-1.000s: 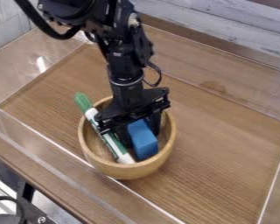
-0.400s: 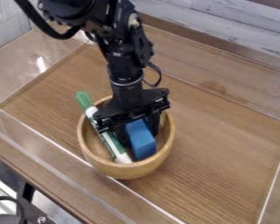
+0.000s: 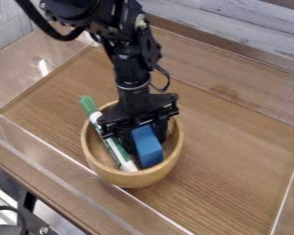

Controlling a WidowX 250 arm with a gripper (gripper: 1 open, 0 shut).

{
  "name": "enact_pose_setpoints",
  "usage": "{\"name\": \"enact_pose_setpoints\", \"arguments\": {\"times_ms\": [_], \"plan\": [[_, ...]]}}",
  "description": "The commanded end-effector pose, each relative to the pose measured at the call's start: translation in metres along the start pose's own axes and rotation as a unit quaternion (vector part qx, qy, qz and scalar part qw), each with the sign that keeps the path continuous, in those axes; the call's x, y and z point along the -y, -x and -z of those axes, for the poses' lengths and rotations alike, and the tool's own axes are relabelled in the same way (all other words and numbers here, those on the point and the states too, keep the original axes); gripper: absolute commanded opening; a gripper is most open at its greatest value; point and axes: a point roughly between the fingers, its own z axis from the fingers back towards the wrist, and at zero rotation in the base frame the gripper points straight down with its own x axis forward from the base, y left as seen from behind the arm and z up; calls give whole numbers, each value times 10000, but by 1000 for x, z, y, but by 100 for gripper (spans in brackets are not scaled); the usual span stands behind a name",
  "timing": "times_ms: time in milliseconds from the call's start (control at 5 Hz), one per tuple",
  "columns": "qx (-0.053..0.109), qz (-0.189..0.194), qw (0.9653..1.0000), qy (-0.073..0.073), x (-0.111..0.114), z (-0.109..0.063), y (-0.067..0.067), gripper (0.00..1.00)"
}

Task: Remove the blue block from inside the brown bowl and put it on the table

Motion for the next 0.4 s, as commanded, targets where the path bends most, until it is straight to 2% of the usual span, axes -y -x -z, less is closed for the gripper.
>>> {"name": "enact_pose_setpoints", "arguments": {"times_ms": [0,200], "plan": [[214,135,9995,212,8,-14,-4,0],[224,199,9993,214,9,-15,-4,0]]}}
